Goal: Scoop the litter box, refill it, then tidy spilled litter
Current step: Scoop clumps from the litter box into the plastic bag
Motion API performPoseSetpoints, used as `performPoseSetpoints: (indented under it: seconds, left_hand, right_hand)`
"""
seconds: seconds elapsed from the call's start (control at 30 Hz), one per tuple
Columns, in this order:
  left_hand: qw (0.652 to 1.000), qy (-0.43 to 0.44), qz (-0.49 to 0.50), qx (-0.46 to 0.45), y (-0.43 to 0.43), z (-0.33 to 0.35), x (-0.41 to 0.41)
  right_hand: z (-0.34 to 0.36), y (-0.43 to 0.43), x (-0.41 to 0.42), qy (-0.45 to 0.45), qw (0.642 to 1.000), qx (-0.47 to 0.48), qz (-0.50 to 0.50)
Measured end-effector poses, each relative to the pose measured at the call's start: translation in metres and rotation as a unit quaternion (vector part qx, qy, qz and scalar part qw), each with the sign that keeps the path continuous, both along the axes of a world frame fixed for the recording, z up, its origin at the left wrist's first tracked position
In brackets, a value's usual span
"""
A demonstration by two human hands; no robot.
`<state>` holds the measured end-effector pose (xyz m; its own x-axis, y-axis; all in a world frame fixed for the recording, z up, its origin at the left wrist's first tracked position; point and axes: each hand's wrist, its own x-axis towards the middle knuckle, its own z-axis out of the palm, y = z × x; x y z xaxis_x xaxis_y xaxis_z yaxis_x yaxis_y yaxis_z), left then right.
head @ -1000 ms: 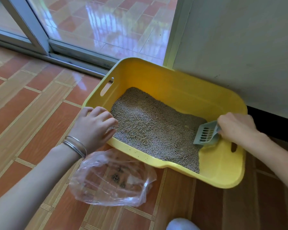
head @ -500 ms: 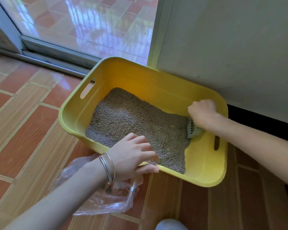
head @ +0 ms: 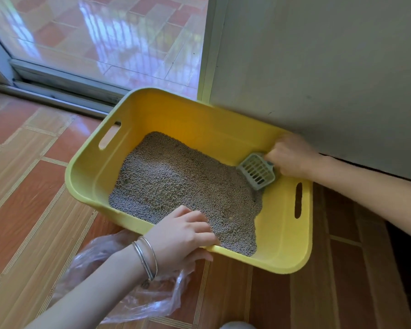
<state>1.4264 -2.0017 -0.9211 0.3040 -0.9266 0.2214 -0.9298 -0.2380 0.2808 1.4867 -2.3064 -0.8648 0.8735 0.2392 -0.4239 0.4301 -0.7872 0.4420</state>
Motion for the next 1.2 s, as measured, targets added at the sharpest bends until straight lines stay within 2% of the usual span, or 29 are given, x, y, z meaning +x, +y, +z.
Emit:
performPoseSetpoints:
  seconds: [0.1,0.17,0.3,0.37,0.53,0.77,1.2]
  left_hand:
    - [1.000,-0.006,0.004,-0.016,-0.001,0.000,0.000]
    - [1.000,-0.002,0.003,-0.018,0.000,0.000,-0.001]
    - [1.000,-0.003,-0.001,-0.011,-0.001,0.000,0.000]
    - [1.000,0.001,-0.003,-0.008,-0.001,0.001,0.000]
    - [1.000,0.004,0.001,-0.001,-0.001,0.001,0.001]
    - [1.000,0.007,0.005,0.000,-0.001,0.000,0.000]
    - [0.999,0.020,0.033,0.009,0.001,0.002,-0.003]
  right_hand:
    - [-0.009,0.016,-0.003,-0.067,0.987,-0.076,0.127]
    - [-0.015,0.017,-0.002,-0.101,0.976,-0.081,0.172]
    - [-0.021,0.002,0.006,-0.073,0.979,-0.042,0.186]
    - [-0.014,-0.004,0.015,-0.037,0.976,-0.054,0.207]
    - [-0.001,-0.016,0.022,0.052,0.989,0.018,0.138]
    - [-0.014,-0.022,0.018,0.160,0.977,0.122,0.066]
    - [-0.052,0.001,0.008,0.252,0.951,0.168,0.063]
